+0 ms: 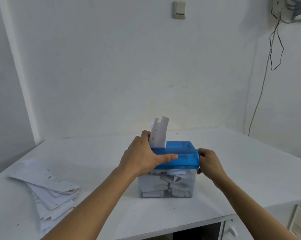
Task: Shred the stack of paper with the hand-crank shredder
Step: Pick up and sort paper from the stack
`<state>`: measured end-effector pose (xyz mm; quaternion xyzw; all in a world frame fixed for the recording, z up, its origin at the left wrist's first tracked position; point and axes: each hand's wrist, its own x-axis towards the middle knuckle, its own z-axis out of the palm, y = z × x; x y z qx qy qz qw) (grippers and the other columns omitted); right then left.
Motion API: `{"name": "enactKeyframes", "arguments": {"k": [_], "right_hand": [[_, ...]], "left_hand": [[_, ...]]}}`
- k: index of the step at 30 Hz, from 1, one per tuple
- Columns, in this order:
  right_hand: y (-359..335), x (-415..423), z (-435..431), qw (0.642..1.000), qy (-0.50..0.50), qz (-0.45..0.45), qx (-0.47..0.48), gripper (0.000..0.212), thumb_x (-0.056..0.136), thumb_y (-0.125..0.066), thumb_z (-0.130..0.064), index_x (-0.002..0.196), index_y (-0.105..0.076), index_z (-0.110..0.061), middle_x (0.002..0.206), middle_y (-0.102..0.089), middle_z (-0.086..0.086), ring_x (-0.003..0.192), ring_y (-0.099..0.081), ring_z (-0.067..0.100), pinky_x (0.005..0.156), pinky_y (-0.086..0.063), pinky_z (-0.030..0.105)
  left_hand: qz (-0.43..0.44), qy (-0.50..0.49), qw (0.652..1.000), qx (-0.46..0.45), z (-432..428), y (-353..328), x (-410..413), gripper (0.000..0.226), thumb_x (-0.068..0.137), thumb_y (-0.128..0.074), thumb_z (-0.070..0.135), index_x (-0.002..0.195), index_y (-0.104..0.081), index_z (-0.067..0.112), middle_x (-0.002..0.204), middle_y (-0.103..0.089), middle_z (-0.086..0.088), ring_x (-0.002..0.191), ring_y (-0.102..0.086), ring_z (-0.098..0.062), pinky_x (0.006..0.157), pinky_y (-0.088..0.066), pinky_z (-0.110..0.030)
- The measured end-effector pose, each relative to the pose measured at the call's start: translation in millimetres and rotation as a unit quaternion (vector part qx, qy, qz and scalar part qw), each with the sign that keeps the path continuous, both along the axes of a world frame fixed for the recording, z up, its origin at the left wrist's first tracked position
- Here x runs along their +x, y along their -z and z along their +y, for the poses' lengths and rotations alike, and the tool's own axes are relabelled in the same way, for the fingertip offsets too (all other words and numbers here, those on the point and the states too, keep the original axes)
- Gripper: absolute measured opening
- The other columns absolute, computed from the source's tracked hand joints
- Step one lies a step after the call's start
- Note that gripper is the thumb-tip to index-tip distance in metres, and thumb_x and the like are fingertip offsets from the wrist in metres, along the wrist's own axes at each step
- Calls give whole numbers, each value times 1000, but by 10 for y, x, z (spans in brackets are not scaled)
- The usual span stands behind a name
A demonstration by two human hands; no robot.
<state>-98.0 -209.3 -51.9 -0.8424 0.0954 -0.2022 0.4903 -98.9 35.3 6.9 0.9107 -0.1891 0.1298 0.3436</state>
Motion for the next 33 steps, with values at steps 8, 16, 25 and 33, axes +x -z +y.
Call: {"name": "enactKeyframes", "arguments": {"k": [8,16,25,33], "right_hand": [[87,-610,31,997,-67,35,-36,44,106,-41,-38,91,-70,-8,76,-69,9,61,-61,15,53,-51,23],[-534,-1043,-91,978,-206,-34,-27,46,87,-57,-50,77,-64,-5,65,-60,0,61,-56,15,53,-45,24],[-846,-282,-13,990,-68,-108,52,38,96,-59,-48,99,-60,-10,89,-69,1,70,-64,16,59,-54,28],[-598,116,-6,997,-31,-43,52,38,98,-60,-43,93,-60,-6,86,-71,2,74,-62,19,66,-56,37]], "left_hand": [[6,-10,1000,17,-14,-17,-16,124,38,-55,100,139,-35,32,129,-50,11,108,-54,-14,80,-53,-33],[16,-8,999,34,-4,-44,-27,125,36,-55,102,137,-38,31,125,-52,11,107,-57,-15,85,-57,-39],[11,1,1000,16,6,-36,-23,131,30,-50,106,138,-38,33,126,-51,12,107,-56,-13,86,-57,-36],[3,0,1000,14,0,-46,-54,116,40,-58,99,134,-39,33,123,-51,12,106,-55,-14,85,-56,-34]]}}
